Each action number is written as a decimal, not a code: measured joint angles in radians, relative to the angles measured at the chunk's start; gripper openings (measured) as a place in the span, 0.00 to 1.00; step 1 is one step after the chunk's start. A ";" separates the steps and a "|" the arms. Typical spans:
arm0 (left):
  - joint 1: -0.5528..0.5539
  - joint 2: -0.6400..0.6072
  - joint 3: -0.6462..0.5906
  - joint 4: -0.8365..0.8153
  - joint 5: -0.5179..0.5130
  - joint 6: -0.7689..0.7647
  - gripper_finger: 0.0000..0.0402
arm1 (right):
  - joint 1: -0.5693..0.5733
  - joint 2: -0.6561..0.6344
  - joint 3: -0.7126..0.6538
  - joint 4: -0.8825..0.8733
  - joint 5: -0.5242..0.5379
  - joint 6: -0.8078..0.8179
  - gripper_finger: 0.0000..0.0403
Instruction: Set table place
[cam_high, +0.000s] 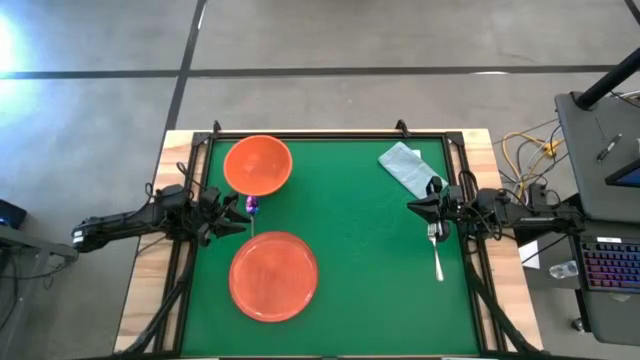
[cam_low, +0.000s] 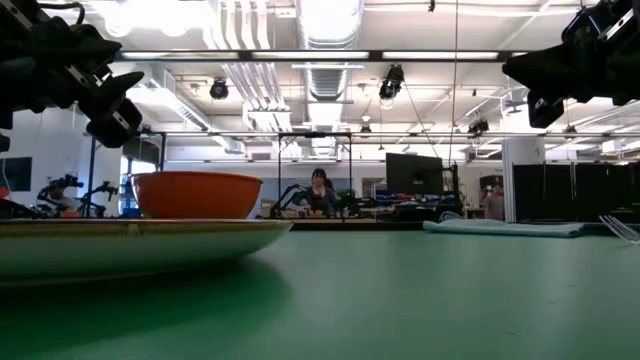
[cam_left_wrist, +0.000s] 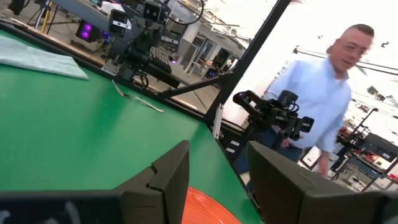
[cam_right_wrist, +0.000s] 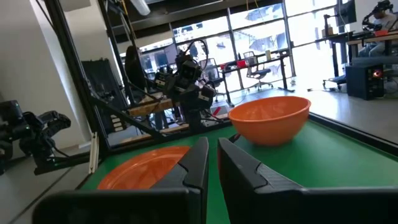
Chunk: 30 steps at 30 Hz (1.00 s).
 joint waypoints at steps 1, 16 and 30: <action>0.000 0.000 0.000 0.000 0.000 0.000 0.36 | 0.000 0.000 0.000 0.000 0.000 0.000 0.07; 0.000 0.000 0.000 0.000 0.000 0.000 0.36 | 0.000 0.003 0.000 0.051 -0.001 0.091 0.07; 0.000 0.000 0.000 0.000 -0.001 0.000 0.36 | 0.000 0.408 0.260 0.244 -0.109 0.073 0.07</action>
